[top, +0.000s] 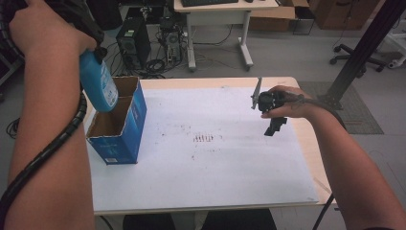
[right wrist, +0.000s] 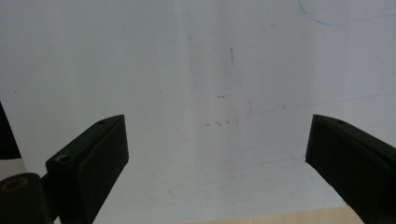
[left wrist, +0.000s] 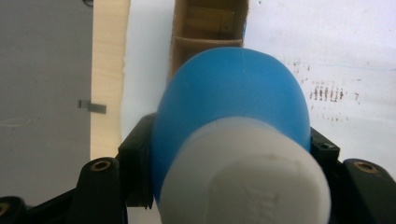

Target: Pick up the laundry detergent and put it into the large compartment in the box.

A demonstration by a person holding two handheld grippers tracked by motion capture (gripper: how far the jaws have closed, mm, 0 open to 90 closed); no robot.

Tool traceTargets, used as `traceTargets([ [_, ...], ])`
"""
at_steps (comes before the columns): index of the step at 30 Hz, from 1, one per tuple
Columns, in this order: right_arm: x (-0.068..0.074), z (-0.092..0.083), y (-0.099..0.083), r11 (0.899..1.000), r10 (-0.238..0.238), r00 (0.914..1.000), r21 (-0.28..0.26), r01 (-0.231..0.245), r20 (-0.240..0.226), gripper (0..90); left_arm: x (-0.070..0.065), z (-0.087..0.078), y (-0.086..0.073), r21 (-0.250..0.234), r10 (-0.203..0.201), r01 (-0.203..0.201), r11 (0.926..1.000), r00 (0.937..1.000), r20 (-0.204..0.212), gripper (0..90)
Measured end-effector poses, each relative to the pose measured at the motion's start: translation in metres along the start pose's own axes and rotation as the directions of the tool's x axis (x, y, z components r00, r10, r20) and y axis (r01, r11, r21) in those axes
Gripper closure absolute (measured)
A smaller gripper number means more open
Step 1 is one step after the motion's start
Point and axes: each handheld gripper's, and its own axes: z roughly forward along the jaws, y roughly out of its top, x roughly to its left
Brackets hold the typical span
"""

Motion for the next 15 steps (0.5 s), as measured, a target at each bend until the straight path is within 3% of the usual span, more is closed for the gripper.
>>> traceTargets([
  [8, 0.002, -0.002, -0.001, 1.0, 0.003, 1.0, -0.002, -0.003, 0.002, 5.7, 0.005, 0.018, 0.001, 0.001, -0.004, 0.005, 1.0, 0.9998, -0.018, 37.2],
  [15, 0.002, -0.002, 0.0, 1.0, 0.003, 1.0, 0.001, -0.003, 0.003, 5.7, 0.011, 0.04, 0.002, 0.026, -0.006, 0.007, 0.9996, 1.0, -0.005, 37.2],
])
